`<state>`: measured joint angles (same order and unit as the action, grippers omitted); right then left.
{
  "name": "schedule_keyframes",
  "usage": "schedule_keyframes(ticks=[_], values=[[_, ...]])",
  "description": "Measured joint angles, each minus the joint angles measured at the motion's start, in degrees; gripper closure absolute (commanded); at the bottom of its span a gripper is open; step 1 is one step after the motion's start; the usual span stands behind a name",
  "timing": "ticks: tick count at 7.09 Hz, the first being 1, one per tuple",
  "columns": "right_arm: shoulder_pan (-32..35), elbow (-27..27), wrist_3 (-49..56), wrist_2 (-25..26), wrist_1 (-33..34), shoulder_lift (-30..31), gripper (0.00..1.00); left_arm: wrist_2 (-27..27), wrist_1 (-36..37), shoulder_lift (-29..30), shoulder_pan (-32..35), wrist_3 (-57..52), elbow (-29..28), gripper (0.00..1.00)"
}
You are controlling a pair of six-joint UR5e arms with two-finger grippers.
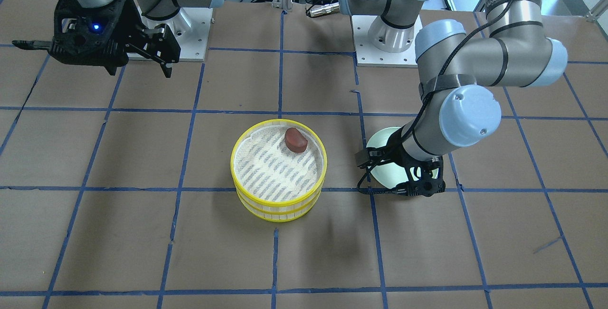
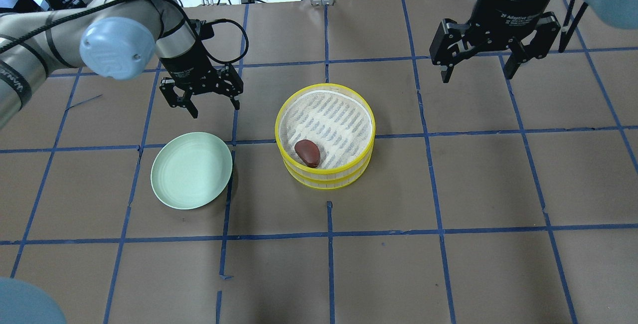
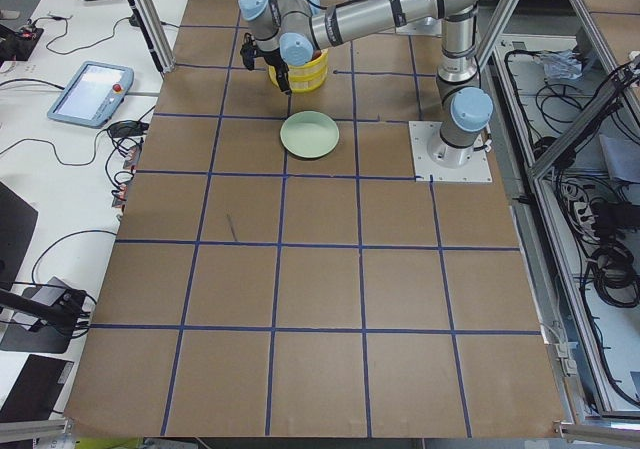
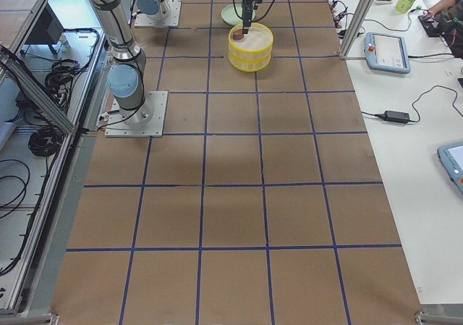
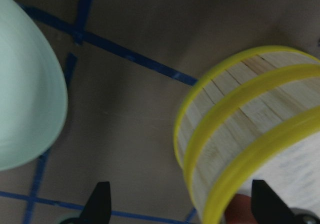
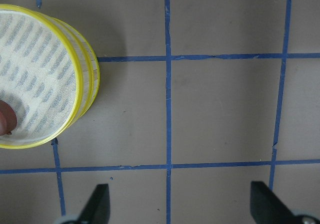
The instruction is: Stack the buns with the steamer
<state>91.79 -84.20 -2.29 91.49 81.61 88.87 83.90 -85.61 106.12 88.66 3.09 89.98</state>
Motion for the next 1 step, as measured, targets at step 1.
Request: schedule_keyframes(ticks=[1], values=[[0.0, 0.0, 0.0, 0.0, 0.1, -0.1, 0.00, 0.1, -4.2, -3.6, 0.8, -0.8, -2.4, 0.00]])
